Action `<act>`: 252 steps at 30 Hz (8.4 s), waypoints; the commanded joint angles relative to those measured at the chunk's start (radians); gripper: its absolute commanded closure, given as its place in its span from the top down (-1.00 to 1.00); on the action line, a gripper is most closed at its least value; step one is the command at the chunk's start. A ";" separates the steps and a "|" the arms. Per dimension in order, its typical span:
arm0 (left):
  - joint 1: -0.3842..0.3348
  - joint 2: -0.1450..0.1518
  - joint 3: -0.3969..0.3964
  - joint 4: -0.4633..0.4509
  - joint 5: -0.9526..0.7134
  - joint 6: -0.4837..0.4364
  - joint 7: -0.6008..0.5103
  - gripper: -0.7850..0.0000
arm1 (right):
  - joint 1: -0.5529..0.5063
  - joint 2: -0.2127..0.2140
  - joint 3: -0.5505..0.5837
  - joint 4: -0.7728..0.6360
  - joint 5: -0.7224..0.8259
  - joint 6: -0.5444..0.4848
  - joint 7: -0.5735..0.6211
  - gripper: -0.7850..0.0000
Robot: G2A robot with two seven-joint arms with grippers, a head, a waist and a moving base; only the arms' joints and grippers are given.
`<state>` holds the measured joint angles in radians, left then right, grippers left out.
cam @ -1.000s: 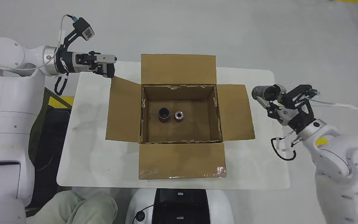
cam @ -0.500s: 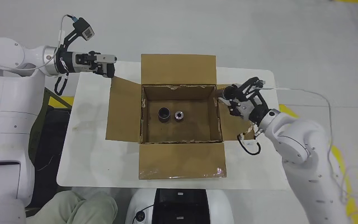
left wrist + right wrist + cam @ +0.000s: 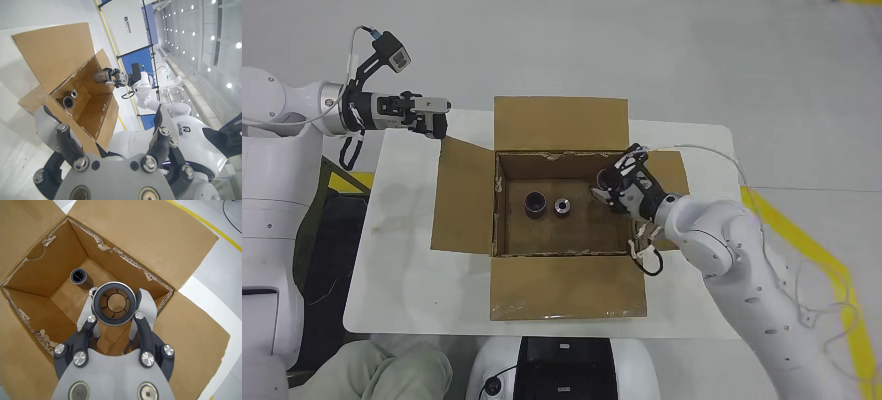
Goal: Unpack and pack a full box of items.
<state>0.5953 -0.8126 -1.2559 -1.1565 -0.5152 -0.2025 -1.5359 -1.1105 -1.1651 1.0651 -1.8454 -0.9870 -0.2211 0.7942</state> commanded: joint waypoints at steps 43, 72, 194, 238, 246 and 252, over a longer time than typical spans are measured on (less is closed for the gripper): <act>0.000 0.000 0.000 0.000 0.000 0.000 0.000 1.00 | 0.216 -0.123 -0.303 0.356 -0.104 0.206 0.044 -0.22; 0.000 0.000 0.000 0.000 0.000 0.000 0.000 1.00 | 0.087 -0.105 -0.127 0.045 -0.021 0.135 0.126 0.89; 0.000 0.000 0.000 0.000 0.000 0.000 0.000 1.00 | -0.140 0.062 0.253 -0.075 0.836 -0.121 0.186 1.00; 0.000 0.000 0.000 0.000 0.000 0.000 0.000 1.00 | -0.134 0.089 0.227 -0.006 0.801 -0.096 0.143 1.00; 0.000 0.000 0.000 0.000 0.000 0.000 0.000 1.00 | -0.211 0.111 0.362 0.005 0.838 -0.116 0.127 1.00; 0.000 0.000 0.000 0.000 0.000 0.000 0.000 1.00 | -0.261 0.121 0.420 0.002 0.859 -0.133 0.119 1.00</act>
<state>0.5953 -0.8126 -1.2559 -1.1565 -0.5152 -0.2025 -1.5359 -1.3672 -1.0448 1.4800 -1.8443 -0.1315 -0.3518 0.9138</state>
